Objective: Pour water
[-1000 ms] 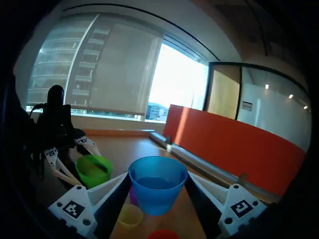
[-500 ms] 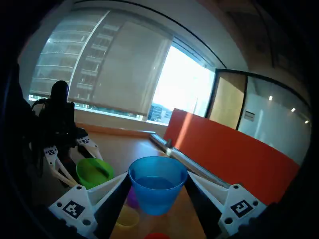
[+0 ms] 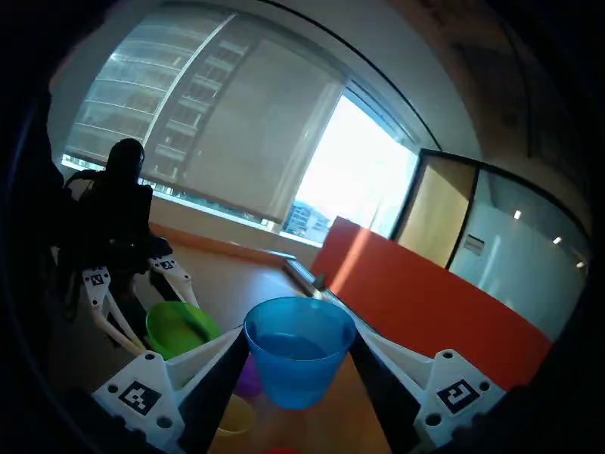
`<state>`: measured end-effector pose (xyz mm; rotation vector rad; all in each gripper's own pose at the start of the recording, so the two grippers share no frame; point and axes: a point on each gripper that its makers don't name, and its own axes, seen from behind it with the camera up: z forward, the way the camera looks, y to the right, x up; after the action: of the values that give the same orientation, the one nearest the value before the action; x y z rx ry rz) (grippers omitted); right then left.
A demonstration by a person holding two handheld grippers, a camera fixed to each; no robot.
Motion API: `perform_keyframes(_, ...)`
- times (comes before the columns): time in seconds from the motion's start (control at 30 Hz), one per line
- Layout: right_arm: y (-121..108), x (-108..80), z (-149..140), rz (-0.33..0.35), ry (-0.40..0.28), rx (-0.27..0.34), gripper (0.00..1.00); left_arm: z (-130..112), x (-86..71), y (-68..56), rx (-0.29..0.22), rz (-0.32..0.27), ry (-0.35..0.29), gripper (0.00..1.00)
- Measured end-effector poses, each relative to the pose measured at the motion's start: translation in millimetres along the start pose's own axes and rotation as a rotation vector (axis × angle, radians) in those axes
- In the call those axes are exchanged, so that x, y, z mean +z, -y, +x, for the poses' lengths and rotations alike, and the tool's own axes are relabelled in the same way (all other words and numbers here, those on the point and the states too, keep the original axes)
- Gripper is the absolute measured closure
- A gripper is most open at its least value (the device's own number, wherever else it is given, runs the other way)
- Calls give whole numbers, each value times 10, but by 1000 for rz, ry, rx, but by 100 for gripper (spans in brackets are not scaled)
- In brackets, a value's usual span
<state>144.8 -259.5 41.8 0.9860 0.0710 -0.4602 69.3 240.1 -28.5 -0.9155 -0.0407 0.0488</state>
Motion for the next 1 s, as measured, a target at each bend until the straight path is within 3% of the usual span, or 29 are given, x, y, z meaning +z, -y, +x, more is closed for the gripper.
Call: perform_keyframes(1.0, 36, 33, 173, 11, -14, -174, 9, -4, 3, -54, 14, -14, 7, 17)
